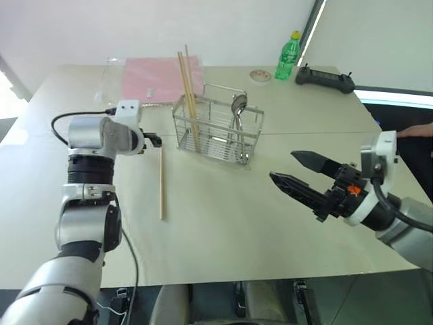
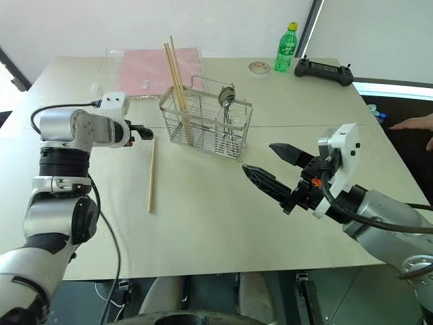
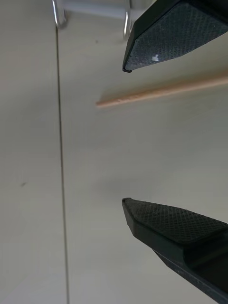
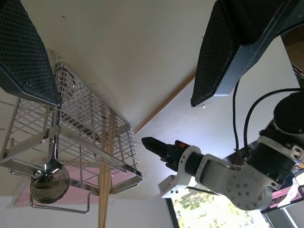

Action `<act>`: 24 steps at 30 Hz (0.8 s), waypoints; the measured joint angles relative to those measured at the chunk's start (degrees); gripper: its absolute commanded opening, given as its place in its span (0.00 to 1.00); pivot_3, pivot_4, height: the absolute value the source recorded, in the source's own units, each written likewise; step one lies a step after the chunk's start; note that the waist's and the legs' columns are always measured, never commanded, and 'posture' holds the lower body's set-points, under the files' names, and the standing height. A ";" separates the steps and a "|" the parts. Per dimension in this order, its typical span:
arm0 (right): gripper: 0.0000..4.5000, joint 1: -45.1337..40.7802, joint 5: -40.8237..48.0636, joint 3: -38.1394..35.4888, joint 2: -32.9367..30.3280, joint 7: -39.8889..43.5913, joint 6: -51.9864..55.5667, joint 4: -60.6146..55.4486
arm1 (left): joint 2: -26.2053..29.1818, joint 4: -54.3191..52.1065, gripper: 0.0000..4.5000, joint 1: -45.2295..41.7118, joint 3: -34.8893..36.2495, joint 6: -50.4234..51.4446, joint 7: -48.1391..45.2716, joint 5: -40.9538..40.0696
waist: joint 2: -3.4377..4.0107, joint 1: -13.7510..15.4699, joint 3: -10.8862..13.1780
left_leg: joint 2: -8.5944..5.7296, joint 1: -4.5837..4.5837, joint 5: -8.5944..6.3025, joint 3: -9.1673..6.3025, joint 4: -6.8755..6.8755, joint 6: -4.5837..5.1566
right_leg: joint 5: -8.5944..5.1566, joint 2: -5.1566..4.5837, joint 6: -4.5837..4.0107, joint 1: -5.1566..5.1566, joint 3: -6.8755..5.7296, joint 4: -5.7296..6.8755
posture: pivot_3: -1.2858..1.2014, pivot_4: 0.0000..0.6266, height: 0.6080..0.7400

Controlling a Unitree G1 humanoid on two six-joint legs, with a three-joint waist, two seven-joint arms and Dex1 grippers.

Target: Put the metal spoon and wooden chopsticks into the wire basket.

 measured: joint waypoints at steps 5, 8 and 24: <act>1.00 1.28 -0.67 0.21 1.04 -0.80 -0.04 -0.29 | -2.64 -4.65 1.00 4.46 -1.78 6.18 0.13 0.25 | 0.30 -0.02 -0.16 | 0.00 0.02 0.00 -0.01 0.04 0.02 | -0.12 0.04 -0.20 0.00 0.00 0.01 | 0.52 0.24 0.86; 1.00 1.87 -0.64 0.18 2.17 -1.96 -0.70 -1.13 | -3.39 -5.83 1.00 6.21 -2.47 9.39 0.04 0.38 | 0.29 -0.04 -0.16 | 0.00 0.01 0.00 0.00 0.16 0.01 | -0.11 0.03 -0.28 0.02 0.00 -0.01 | 0.52 0.24 0.86; 1.00 3.54 0.28 0.11 3.03 -6.20 -3.88 -2.91 | -7.67 0.02 0.44 4.23 -2.95 2.95 -0.70 3.10 | 0.48 0.34 -0.28 | -0.02 0.09 0.00 -0.02 0.22 0.01 | -0.10 -0.02 -0.31 0.24 0.00 -0.12 | 0.52 0.24 0.86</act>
